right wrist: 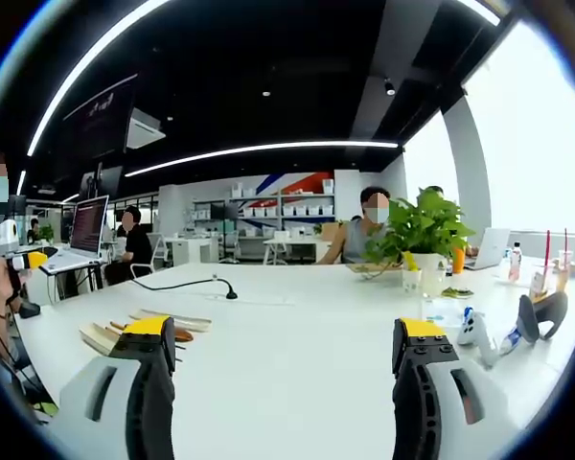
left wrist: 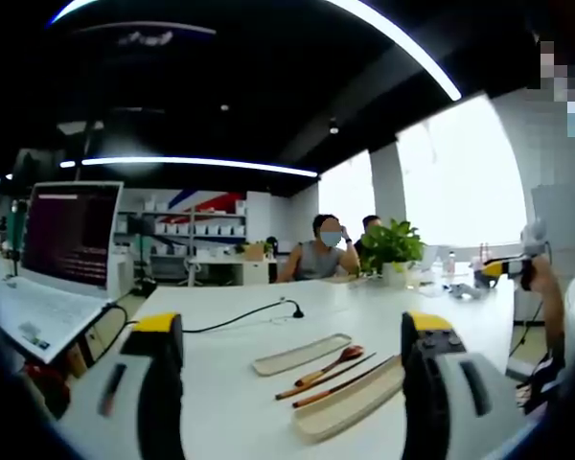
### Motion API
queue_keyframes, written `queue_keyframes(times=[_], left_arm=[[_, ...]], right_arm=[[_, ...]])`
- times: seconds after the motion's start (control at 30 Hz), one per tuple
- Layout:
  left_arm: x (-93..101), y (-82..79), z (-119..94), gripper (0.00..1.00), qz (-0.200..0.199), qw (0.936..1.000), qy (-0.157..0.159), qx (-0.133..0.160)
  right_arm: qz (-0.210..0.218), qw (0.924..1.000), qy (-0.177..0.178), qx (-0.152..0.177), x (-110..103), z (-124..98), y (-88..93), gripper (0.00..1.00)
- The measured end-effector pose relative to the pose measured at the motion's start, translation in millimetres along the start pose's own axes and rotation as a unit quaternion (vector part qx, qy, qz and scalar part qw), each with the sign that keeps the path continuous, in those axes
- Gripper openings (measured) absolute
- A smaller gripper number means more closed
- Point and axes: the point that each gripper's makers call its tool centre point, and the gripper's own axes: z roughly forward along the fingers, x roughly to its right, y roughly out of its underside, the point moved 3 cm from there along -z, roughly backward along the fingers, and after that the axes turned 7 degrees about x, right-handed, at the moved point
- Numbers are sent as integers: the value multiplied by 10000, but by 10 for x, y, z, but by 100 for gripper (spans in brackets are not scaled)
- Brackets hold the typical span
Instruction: Arrange the utensils inside the cutlery case until each visible utensil rests in its matching compartment.
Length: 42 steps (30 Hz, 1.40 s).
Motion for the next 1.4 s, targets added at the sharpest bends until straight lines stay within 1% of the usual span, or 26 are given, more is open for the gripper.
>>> queue_keyframes(times=[0.6, 1.4], left_arm=[[11, 41, 22, 100, 7, 10000, 25, -75], [10, 38, 17, 100, 5, 10000, 7, -58]], right_arm=[[1, 10000, -19, -60, -17, 10, 25, 99], [-3, 10000, 2, -88, 2, 11, 38, 99]])
